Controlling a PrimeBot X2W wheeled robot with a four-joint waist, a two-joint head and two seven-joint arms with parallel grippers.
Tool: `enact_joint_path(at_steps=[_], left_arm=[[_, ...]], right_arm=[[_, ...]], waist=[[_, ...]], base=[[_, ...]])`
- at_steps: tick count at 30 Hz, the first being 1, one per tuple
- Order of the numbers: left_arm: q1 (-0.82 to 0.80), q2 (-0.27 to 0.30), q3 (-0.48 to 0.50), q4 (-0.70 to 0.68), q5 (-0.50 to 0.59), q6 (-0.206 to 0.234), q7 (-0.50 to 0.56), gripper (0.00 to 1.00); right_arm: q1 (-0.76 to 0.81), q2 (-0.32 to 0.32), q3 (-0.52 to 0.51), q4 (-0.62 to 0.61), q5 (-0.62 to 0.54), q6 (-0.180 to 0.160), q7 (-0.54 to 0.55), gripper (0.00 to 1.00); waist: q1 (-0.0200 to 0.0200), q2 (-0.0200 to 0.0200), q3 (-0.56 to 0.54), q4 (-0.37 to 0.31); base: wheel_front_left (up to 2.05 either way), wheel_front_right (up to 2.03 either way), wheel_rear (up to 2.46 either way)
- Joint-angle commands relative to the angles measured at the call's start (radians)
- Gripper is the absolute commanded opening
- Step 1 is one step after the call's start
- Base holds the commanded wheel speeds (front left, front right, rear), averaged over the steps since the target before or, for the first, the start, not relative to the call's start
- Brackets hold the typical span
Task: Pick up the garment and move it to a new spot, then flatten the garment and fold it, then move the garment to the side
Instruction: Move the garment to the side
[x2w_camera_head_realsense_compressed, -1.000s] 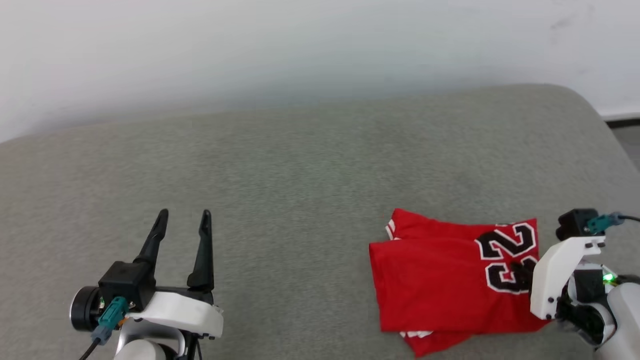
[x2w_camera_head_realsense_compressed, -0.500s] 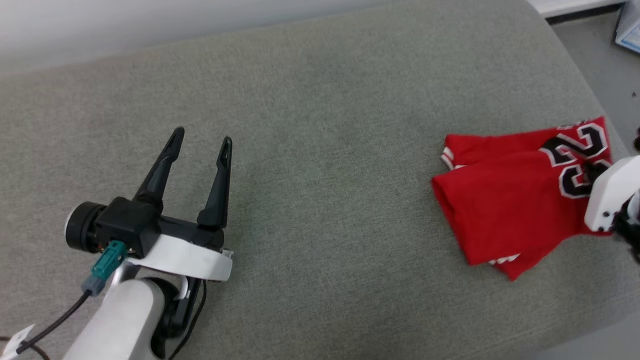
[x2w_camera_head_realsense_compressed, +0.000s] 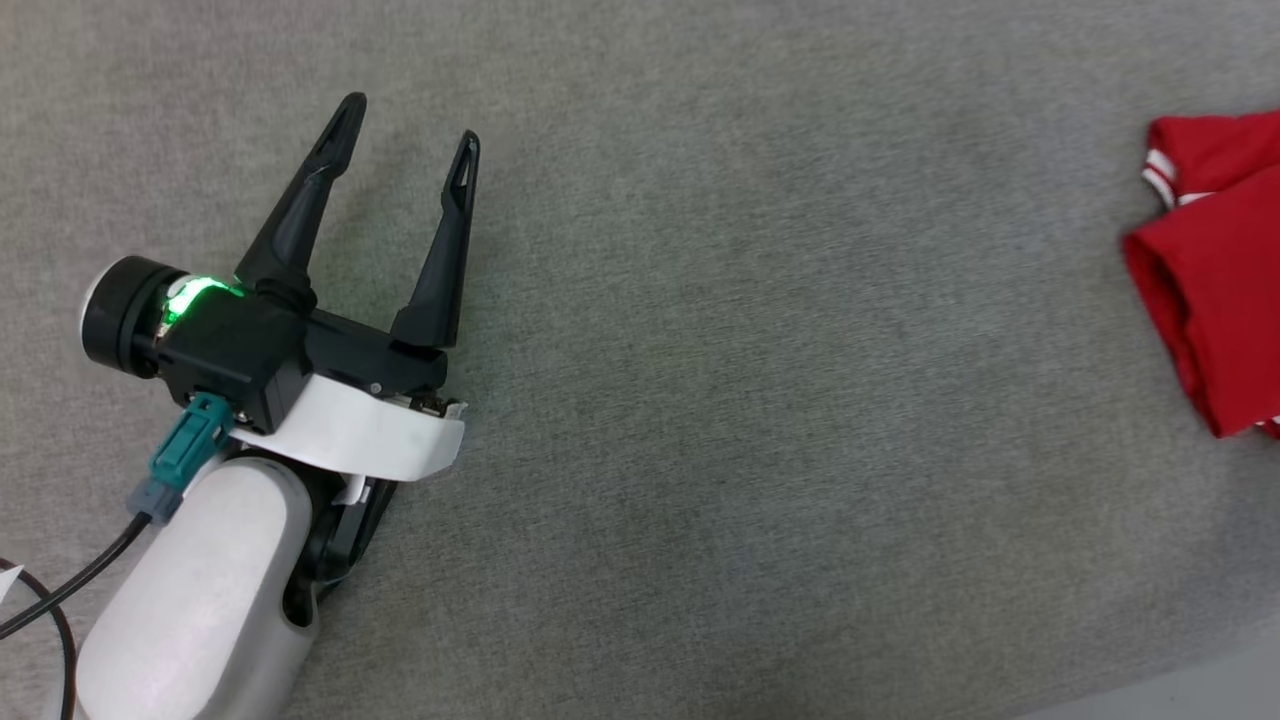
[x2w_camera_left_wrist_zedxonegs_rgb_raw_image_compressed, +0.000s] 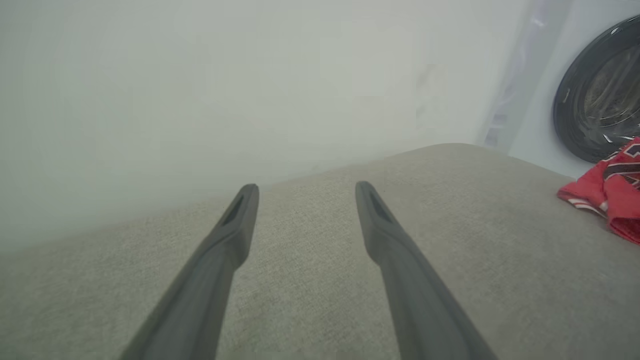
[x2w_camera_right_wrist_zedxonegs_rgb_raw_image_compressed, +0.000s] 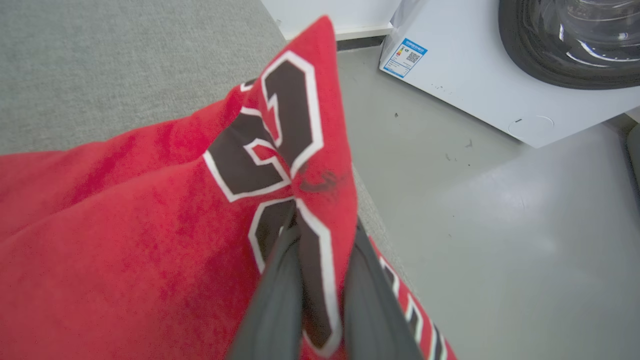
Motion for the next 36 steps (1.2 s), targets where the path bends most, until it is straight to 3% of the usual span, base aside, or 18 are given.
enact_joint_path(at_steps=[1, 2, 9, 12, 18, 24, 30, 36], left_arm=[[-0.009, 0.002, 0.000, -0.002, 0.003, 0.001, 0.000, 1.00], [-0.007, 0.003, 0.001, -0.001, 0.004, 0.003, 0.001, 1.00], [0.020, -0.001, 0.002, 0.032, -0.014, 0.005, -0.017, 1.00], [0.052, -0.011, 0.001, 0.059, -0.026, 0.014, -0.030, 1.00], [0.142, -0.040, 0.010, 0.110, -0.059, 0.042, -0.053, 1.00], [0.231, -0.066, 0.025, 0.147, -0.090, 0.068, -0.070, 1.00], [0.301, -0.097, 0.035, 0.173, -0.116, 0.089, -0.079, 1.00], [0.349, -0.120, 0.047, 0.209, -0.127, 0.096, -0.083, 1.00]], right_arm=[[-0.003, 0.019, -0.016, 0.005, -0.010, -0.001, -0.014, 0.81], [0.001, 0.028, -0.040, 0.011, -0.029, -0.001, -0.025, 1.00], [0.038, 0.085, -0.181, 0.011, -0.134, -0.001, -0.111, 1.00], [0.073, 0.109, -0.195, -0.016, -0.147, -0.001, -0.143, 1.00], [0.199, 0.166, -0.159, -0.138, -0.126, -0.001, -0.175, 1.00], [0.400, 0.246, -0.096, -0.355, -0.072, -0.001, -0.147, 1.00], [0.597, 0.315, -0.009, -0.570, -0.007, -0.001, -0.095, 1.00], [0.739, 0.350, 0.074, -0.706, 0.053, -0.001, -0.077, 1.00]], waist=[[-0.0001, 0.0000, 0.021, 0.010], [-0.0001, 0.0000, 0.022, 0.009], [-0.0001, 0.0000, -0.033, -0.004], [-0.0001, 0.0000, -0.092, -0.016], [-0.0001, 0.0000, -0.229, -0.024], [-0.0001, 0.0000, -0.343, 0.004], [-0.0001, 0.0000, -0.422, 0.066], [-0.0001, 0.0000, -0.488, 0.152]], base=[[0.00, 0.00, 0.00], [0.00, 0.00, 0.00], [0.00, 0.00, 0.00], [0.00, 0.00, 0.00], [0.00, 0.00, 0.00], [0.00, 0.00, 0.00], [0.00, 0.00, 0.00], [0.00, 0.00, 0.00]])
